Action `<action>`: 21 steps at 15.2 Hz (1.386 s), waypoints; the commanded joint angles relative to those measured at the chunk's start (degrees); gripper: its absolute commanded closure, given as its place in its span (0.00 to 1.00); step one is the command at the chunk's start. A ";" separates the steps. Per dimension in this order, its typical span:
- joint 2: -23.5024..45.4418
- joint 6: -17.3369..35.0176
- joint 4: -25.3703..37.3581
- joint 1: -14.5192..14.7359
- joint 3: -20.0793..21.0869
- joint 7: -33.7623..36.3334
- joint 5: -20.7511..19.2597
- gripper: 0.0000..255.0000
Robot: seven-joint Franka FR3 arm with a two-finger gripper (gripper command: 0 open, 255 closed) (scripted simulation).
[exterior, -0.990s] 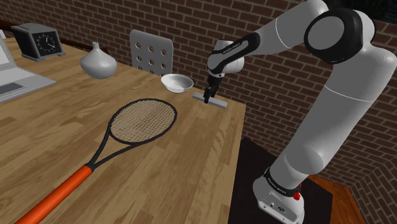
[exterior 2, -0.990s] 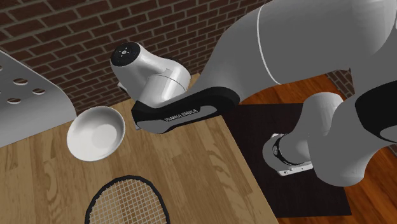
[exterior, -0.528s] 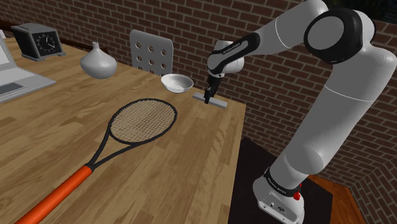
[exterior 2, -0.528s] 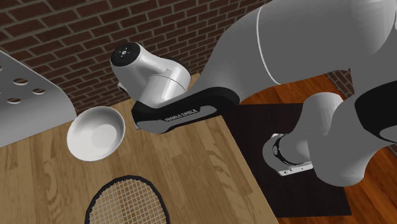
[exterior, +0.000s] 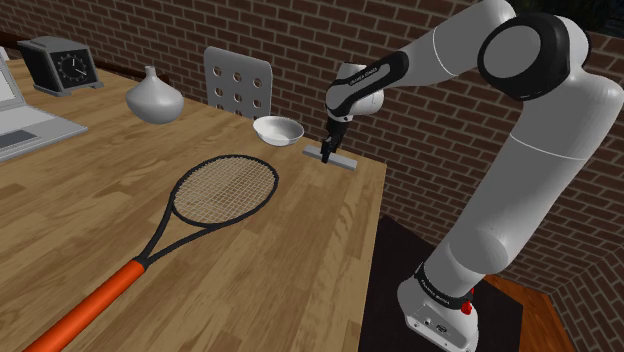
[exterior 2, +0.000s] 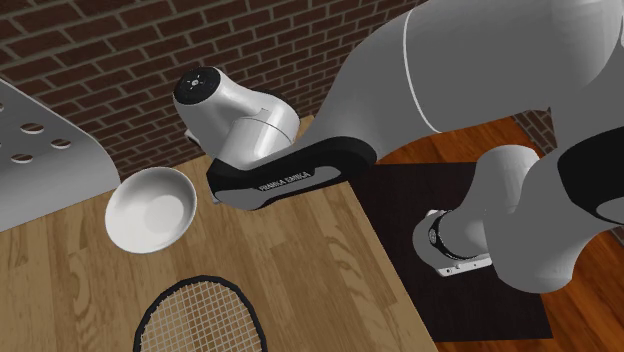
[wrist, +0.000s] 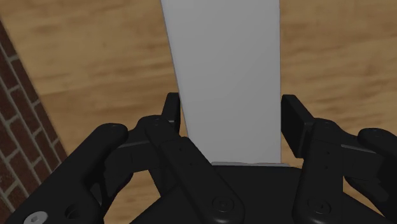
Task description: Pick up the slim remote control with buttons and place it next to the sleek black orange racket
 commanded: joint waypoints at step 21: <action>-8.01 -15.64 7.75 0.17 -0.05 1.84 -2.29 1.00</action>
